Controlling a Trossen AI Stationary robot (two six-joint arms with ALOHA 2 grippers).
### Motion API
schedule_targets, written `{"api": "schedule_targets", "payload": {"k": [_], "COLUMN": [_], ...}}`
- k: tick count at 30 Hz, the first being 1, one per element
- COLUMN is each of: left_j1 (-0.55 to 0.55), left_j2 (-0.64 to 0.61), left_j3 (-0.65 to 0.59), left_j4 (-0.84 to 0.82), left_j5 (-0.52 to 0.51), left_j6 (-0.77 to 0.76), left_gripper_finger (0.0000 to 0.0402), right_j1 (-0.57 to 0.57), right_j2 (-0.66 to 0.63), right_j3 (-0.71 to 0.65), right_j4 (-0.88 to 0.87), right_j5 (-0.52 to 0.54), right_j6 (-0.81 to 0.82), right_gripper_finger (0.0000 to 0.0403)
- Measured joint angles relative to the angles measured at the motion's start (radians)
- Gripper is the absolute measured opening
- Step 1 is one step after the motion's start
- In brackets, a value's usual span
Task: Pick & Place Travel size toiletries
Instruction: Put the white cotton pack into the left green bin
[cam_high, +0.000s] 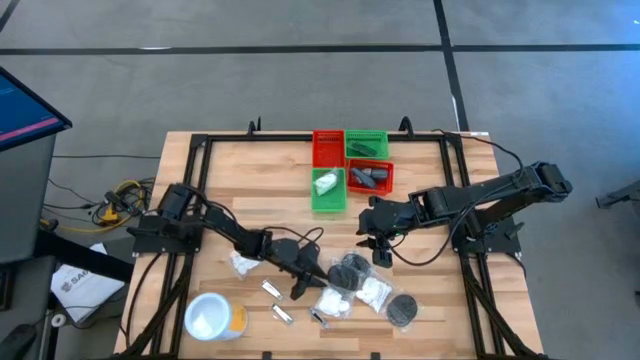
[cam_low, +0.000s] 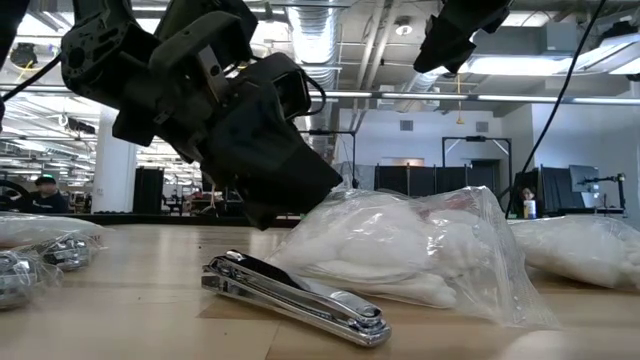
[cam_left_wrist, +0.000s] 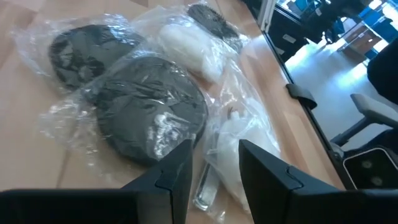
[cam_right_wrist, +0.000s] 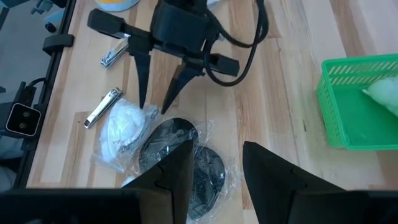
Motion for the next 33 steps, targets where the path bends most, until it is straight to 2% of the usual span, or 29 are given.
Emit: {"api": "schedule_targets", "payload": {"k": [21,25,30,33], "left_j1": [-0.016,-0.015,-0.015,-0.015], "left_j2": [0.006,0.006,0.006,0.006], "left_j3": [0.004,0.004,0.004,0.004], "left_j4": [-0.001,-0.005,-0.030,-0.030], "left_j5": [0.004,0.004,0.037,0.056], "left_j6": [0.005,0.010,0.037,0.055], "left_gripper_finger": [0.0116,0.0084,0.0019,0.0005], "right_j1": [0.000,0.000,0.000,0.000], "right_j2": [0.000,0.000,0.000,0.000], "right_j3": [0.000,0.000,0.000,0.000], "right_j4": [0.000,0.000,0.000,0.000], "right_j5": [0.000,0.000,0.000,0.000], "right_j6": [0.000,0.000,0.000,0.000], "right_gripper_finger": [0.0129,0.0129,0.0129,0.0129]}}
